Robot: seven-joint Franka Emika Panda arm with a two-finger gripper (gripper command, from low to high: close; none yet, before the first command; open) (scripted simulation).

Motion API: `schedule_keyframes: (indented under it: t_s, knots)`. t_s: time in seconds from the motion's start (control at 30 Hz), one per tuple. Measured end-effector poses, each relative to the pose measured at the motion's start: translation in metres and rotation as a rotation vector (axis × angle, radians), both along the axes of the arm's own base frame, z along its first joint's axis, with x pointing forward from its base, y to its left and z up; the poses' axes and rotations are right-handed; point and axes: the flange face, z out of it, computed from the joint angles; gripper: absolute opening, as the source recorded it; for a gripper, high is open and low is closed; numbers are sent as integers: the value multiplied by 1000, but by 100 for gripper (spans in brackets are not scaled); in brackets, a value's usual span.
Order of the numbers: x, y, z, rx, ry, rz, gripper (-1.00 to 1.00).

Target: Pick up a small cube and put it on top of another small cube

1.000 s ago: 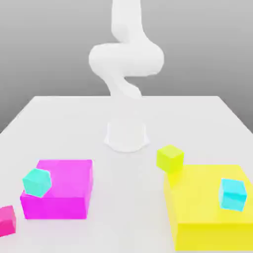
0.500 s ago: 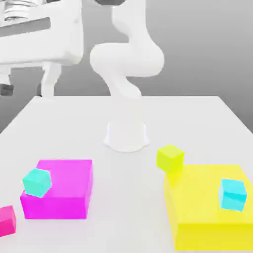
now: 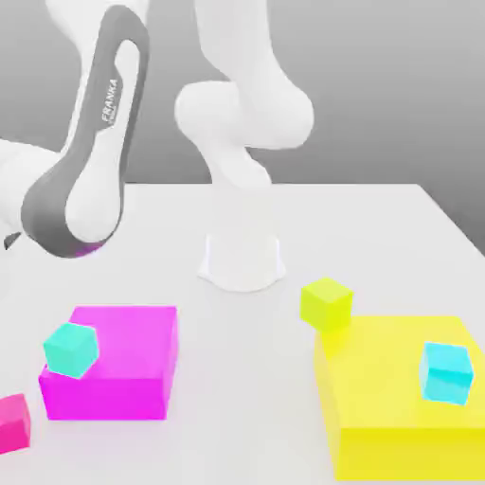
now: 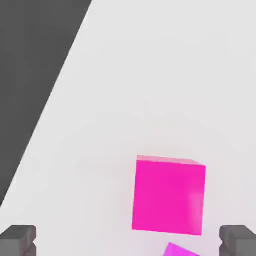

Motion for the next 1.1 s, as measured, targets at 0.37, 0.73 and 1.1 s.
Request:
schedule_keyframes:
  t_s: [0.37, 0.73, 1.1]
  knots:
    - [-2, -2, -37, 1, 5, -9, -100]
    - [25, 144, 76, 32, -11, 408, -100]
    - [-34, 334, 143, 40, -12, 1048, -100]
